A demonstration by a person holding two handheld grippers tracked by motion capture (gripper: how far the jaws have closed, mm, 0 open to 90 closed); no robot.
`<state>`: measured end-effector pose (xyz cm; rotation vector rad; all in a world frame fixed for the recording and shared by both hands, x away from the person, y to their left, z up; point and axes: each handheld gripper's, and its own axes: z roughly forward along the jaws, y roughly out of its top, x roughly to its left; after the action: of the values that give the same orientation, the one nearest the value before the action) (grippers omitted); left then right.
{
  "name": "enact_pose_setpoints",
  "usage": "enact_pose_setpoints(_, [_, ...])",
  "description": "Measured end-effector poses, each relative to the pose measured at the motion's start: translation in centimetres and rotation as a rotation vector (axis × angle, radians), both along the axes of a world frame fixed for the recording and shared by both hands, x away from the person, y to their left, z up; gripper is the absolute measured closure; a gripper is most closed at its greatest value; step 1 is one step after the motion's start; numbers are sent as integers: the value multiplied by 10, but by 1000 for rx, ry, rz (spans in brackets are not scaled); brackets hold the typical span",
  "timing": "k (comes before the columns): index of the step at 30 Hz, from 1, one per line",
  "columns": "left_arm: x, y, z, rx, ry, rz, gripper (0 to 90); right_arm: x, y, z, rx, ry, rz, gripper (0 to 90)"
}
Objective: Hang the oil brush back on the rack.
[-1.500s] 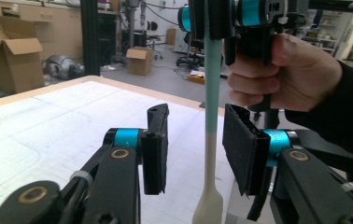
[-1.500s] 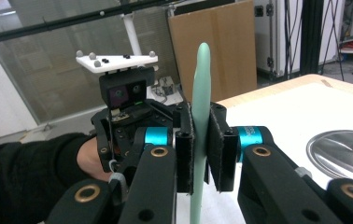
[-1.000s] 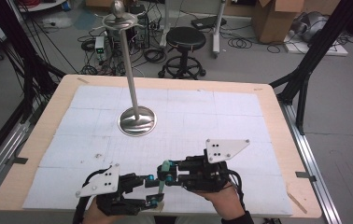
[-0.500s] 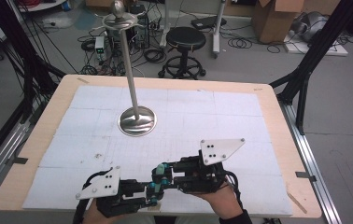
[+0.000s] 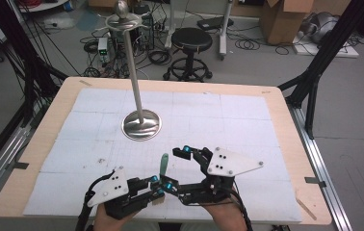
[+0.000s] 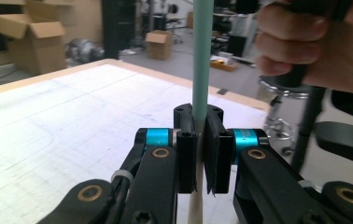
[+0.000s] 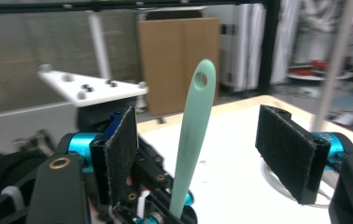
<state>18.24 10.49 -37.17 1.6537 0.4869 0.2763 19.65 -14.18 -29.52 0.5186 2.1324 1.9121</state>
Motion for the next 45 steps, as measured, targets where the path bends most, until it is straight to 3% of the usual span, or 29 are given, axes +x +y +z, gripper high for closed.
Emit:
enact_pose_setpoints(5, [0, -7, -2, 26, 1, 72, 842, -2, 3, -2, -18, -14, -87, 274])
enact_pose_setpoints(11, [-1, -21, -2, 39, -15, 137, 842, -6, 9, -4, -40, -17, -140, 379])
enact_pose_setpoints(21, [-1, -32, -3, 64, -35, 173, 842, -4, 6, -5, -29, 26, -212, 512])
enact_pose_setpoints(39, [-1, -37, -5, 84, -50, 216, 842, -1, 3, -6, -12, 92, -221, 736])
enact_pose_setpoints(45, [-2, -37, -5, 86, -49, 220, 841, 0, 2, -6, -7, 109, -214, 748])
